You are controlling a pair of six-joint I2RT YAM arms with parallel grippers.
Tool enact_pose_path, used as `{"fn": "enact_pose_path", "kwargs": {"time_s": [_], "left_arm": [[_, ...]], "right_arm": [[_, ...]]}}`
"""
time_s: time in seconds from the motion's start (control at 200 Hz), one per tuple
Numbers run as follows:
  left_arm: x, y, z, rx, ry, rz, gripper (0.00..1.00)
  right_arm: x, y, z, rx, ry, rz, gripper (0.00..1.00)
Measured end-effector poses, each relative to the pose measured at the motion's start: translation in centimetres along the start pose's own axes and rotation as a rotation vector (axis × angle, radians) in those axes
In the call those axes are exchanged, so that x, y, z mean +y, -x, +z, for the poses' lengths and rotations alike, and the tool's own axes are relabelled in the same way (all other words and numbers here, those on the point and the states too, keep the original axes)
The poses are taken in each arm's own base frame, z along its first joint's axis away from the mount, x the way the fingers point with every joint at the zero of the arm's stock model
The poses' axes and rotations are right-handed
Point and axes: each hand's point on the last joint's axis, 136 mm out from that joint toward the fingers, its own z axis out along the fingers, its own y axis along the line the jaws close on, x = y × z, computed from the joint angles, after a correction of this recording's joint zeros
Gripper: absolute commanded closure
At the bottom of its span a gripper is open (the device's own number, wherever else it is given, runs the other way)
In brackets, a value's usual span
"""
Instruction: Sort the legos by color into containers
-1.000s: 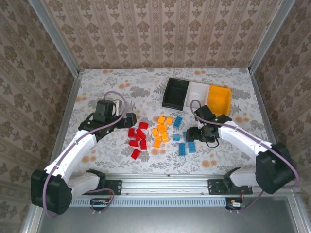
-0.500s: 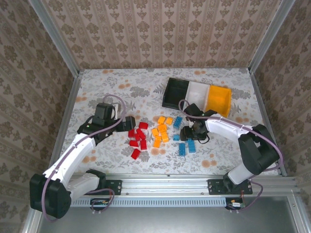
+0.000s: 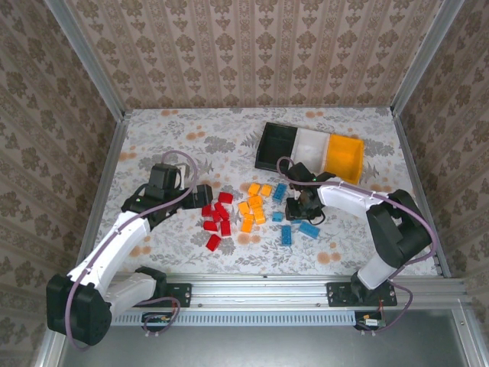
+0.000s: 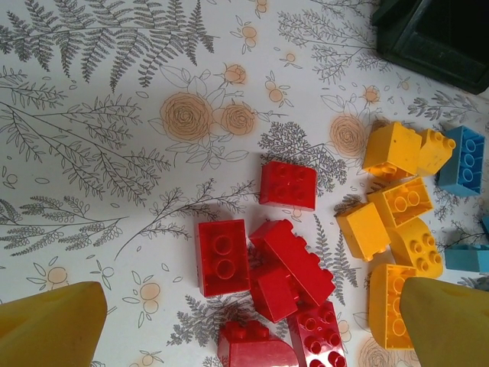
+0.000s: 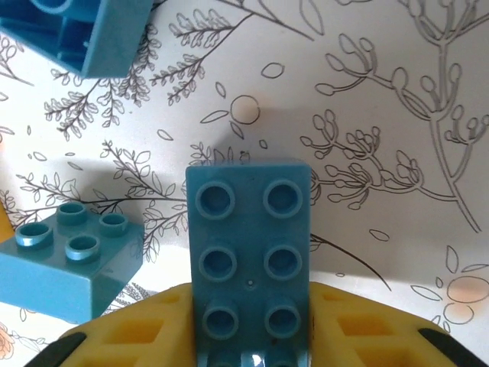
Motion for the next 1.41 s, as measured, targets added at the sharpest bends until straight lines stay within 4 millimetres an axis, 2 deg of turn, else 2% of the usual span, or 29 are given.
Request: {"fn": "enact_pose_path", "kwargs": {"time_s": [0.08,0.18,0.275,0.385,0.495,0.585,0.715,0.935,1.065,1.21,1.405], "left_arm": [[0.0,-0.1,0.0,0.001,0.000,-0.001,0.00],[0.0,-0.1,0.0,0.000,-0.001,-0.001,0.00],[0.0,-0.1,0.0,-0.001,-0.002,-0.001,0.00],[-0.1,-0.1,0.0,0.002,-0.009,-0.001,0.00],[-0.2,-0.1,0.0,0.005,-0.017,-0.001,0.00],[-0.4,-0.2,0.0,0.008,-0.025,-0.001,0.00],[-0.6,-0.3,0.0,0.015,-0.036,-0.002,0.00],[-0.7,-0.5,0.0,0.026,-0.043,-0.003,0.00],[-0.6,-0.7,-0.1,0.032,-0.039,-0.004,0.00],[-0.6,-0.7,-0.2,0.028,-0.041,-0.004,0.00],[-0.5,-0.6,-0.2,0.027,-0.037,-0.008,0.00]], "right_arm": [[-0.1,0.3,-0.4,-0.018,-0.007,-0.001,0.68],[-0.1,1.1,-2.1,-0.067,-0.013,-0.002,0.68],[0.0,2.6,-5.0,-0.148,-0.011,0.003,0.68],[-0.4,5.4,-9.0,-0.264,0.006,0.038,0.68],[-3.3,8.4,-12.0,-0.361,-0.013,0.135,0.68],[-6.7,9.7,-12.9,-0.397,-0.065,0.212,0.68],[-11.2,11.1,-12.0,-0.387,-0.150,0.313,0.68],[-15.9,12.9,-6.5,-0.268,-0.236,0.401,0.68],[-17.3,13.7,-4.4,-0.225,-0.259,0.412,0.65],[-17.8,15.7,-4.3,-0.245,-0.262,0.402,0.54],[-18.3,15.7,-3.0,-0.218,-0.269,0.397,0.39]]}}
